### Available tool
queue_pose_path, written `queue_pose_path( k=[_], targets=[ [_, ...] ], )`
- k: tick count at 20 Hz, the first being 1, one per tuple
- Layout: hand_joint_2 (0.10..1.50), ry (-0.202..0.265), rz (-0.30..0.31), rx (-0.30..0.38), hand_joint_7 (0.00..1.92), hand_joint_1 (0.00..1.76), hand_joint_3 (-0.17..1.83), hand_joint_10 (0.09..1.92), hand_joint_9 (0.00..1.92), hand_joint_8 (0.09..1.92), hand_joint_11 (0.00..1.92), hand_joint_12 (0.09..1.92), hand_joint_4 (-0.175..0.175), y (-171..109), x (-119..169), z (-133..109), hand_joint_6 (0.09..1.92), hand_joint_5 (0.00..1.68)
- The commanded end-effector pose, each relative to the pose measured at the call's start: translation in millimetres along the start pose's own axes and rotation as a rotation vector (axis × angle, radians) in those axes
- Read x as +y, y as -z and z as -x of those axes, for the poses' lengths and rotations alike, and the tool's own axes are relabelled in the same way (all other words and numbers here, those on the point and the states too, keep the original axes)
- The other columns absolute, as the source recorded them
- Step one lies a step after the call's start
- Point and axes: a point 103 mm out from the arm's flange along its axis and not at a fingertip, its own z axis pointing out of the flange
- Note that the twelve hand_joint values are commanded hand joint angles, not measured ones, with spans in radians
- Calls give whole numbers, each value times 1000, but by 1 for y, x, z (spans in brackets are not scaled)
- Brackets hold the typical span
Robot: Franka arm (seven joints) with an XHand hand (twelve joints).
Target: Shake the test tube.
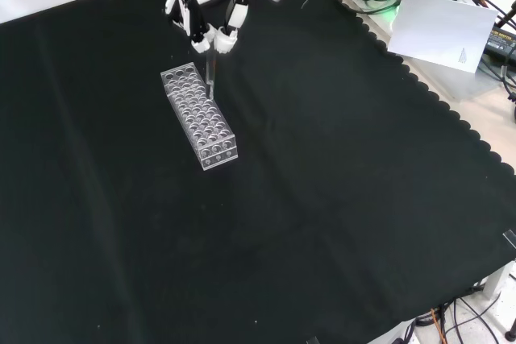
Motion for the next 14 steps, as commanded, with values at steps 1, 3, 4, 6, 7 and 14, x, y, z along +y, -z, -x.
queue_pose_path(
  k=[1, 3, 4, 6, 7, 14],
  targets=[
    [948, 15, 25, 19, 1574, 1416, 26, 319, 1345, 509, 709, 1213, -175, 18, -13, -2, 450, 1295],
    [837, 19, 33, 21, 1519, 1421, 227, 160, 1423, 610, 709, 1210, -175, 23, -16, -4, 432, 1321],
    [775, 22, 37, 22, 1481, 1423, 344, 111, 1441, 638, 710, 1211, -175, 25, -18, -4, 444, 1327],
    [753, 27, 45, 24, 1503, 1424, 382, 87, 1465, 643, 710, 1214, -175, 29, -21, -6, 437, 1335],
    [729, 30, 46, 24, 1475, 1425, 429, 87, 1467, 654, 708, 1210, -175, 30, -22, -6, 450, 1332],
    [640, 81, 50, 29, 1411, 1428, 602, 87, 1474, 679, 710, 1208, -175, 35, -30, -27, 512, 1323]
  ],
)
